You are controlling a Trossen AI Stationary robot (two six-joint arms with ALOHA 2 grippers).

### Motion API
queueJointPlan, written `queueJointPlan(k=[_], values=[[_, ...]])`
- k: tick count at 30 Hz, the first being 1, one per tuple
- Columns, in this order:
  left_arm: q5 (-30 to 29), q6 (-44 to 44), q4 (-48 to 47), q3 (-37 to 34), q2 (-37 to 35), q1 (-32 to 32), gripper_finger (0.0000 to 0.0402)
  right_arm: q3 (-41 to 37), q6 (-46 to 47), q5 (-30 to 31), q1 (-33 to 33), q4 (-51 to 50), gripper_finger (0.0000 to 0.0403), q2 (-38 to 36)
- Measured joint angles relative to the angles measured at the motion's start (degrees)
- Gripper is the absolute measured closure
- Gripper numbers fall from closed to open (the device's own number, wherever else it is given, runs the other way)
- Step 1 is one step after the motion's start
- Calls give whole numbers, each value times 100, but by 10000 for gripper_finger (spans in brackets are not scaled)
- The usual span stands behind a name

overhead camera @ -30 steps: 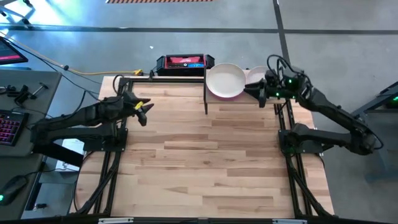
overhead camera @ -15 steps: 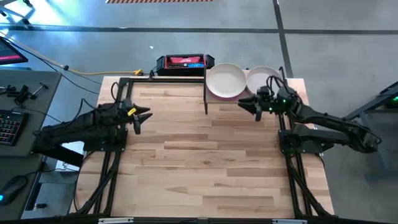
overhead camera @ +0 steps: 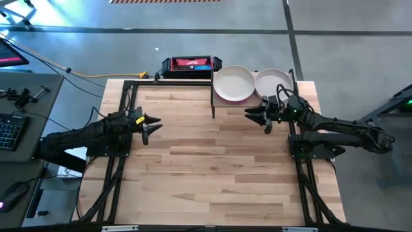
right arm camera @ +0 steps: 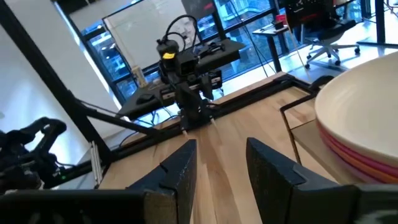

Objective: Place and stack plates onto a shelf
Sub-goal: Return to Home Position

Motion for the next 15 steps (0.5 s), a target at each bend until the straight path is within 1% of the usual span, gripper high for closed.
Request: queueJointPlan(k=[2, 6, 15], values=[[27, 39, 258, -189, -2, 0, 264, 0, -73, 20, 87, -44, 281, 2], [389, 213, 732, -356, 37, 2, 264, 0, -10, 30, 294, -166, 281, 2], [664, 591, 783, -397, 43, 0, 264, 0, 61, 341, 874, -446, 281, 9]])
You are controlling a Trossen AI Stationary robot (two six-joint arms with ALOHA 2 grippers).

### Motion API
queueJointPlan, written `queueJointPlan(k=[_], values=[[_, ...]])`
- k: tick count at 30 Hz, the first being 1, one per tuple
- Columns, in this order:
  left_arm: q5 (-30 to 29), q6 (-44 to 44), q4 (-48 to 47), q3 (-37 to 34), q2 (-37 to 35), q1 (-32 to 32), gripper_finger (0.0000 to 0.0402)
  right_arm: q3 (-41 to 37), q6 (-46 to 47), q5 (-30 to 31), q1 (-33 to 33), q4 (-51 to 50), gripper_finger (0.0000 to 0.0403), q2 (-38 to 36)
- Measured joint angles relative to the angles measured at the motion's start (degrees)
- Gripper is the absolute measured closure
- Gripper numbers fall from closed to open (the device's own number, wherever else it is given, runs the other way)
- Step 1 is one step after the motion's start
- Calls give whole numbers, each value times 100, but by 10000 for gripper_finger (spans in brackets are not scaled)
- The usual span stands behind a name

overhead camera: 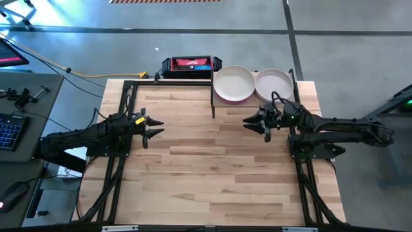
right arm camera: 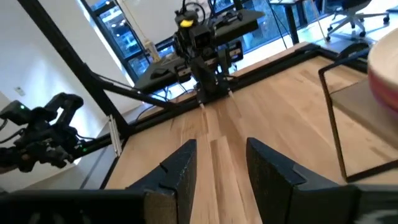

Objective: Place and stack plates onto a shelf
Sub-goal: Return to Home Position

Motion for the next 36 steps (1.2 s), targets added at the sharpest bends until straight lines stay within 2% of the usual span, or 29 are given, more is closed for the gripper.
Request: queueJointPlan(k=[9, 12, 15, 20, 24, 29, 36], values=[[-130, 149, -5, 0, 0, 0, 264, 0, -148, 532, 718, -368, 281, 0], [-133, 141, -7, 0, 0, 0, 264, -55, -296, 1110, 876, -553, 281, 0], [-139, -31, -7, 2, 0, 0, 264, -399, -395, 1601, 904, -292, 281, -68], [-148, -103, -9, 2, 0, 1, 264, -1306, -386, 1585, 904, 1038, 281, -351], [-147, -105, -9, 4, 0, 2, 264, -1851, -300, 1585, 904, 1587, 281, -635], [-148, -107, -9, 7, 2, 2, 264, -2002, -437, 1614, 852, 964, 281, -871], [-231, -164, 10, 7, -219, -80, 264, -2004, -1033, 1618, 683, 634, 281, -899]])
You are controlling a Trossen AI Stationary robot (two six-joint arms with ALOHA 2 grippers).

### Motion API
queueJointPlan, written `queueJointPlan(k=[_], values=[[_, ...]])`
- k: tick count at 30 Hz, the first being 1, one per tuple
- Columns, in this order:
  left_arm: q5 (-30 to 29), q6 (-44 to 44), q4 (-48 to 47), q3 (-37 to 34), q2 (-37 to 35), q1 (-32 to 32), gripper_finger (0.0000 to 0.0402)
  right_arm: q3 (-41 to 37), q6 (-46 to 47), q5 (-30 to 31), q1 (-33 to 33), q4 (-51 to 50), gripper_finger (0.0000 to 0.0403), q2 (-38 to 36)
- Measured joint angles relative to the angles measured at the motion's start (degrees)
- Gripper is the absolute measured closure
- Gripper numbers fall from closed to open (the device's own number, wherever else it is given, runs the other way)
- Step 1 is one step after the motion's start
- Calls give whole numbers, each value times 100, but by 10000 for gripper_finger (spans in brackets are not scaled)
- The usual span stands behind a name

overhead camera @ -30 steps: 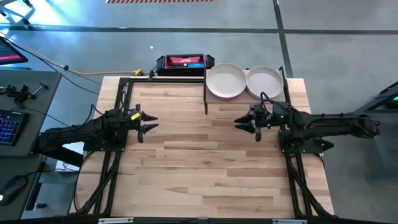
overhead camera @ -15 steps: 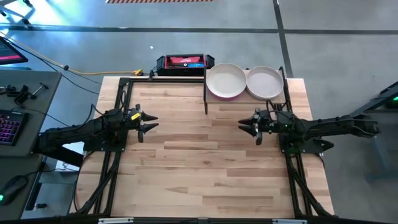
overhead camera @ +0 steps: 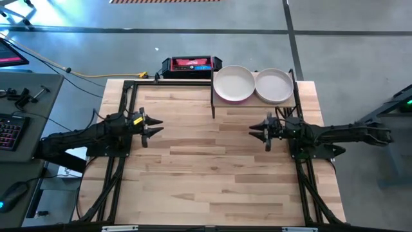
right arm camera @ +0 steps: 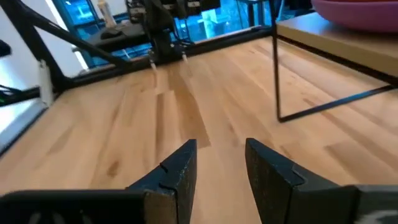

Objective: Place and stack plates onto a shelf
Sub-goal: Return to Home Position

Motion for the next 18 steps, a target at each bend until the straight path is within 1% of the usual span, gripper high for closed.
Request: queueJointPlan(k=[3, 6, 11, 18], values=[[0, -37, 3, 0, -270, -134, 264, 0, -241, 3, -169, -15, 281, -21], [0, -37, 7, 0, -425, -262, 264, 0, -293, 18, -362, -25, 281, -17], [0, -39, 3, 0, -447, -468, 264, 0, -265, 0, -566, -242, 281, -15], [0, -39, 3, -4, -480, -890, 264, -2, -160, -58, -568, -644, 281, -12]])
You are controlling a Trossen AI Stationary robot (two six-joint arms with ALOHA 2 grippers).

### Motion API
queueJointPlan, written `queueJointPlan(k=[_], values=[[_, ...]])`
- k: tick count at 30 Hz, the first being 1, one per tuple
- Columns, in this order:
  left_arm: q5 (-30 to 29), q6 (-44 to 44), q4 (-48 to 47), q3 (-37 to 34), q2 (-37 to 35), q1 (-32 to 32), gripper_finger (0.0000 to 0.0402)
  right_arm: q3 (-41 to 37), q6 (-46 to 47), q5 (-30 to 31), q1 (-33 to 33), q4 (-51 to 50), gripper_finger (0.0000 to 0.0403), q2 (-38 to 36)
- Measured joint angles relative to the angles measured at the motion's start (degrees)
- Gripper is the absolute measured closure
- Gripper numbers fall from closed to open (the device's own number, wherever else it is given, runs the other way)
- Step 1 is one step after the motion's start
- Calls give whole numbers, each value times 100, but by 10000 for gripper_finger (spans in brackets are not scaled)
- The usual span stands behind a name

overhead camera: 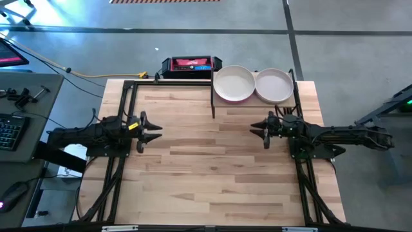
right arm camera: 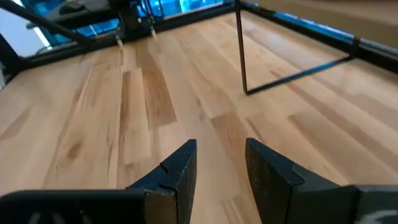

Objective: Place and stack plates onto a shelf
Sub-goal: Return to Home Position

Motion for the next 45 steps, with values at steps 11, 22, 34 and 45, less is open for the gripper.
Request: queueJointPlan(k=[11, 22, 34, 45], values=[[0, -1, 0, 0, 0, -226, 264, -2, 38, -4, 0, -216, 281, 0], [0, -2, 0, -4, 0, -226, 264, -2, 36, -9, 176, -745, 281, -973], [0, -1, 2, -4, 0, -226, 264, -4, 36, -9, 652, -815, 281, -2597], [0, -2, 4, -4, 0, -226, 264, -7, 36, -9, 721, -815, 281, -2957]])
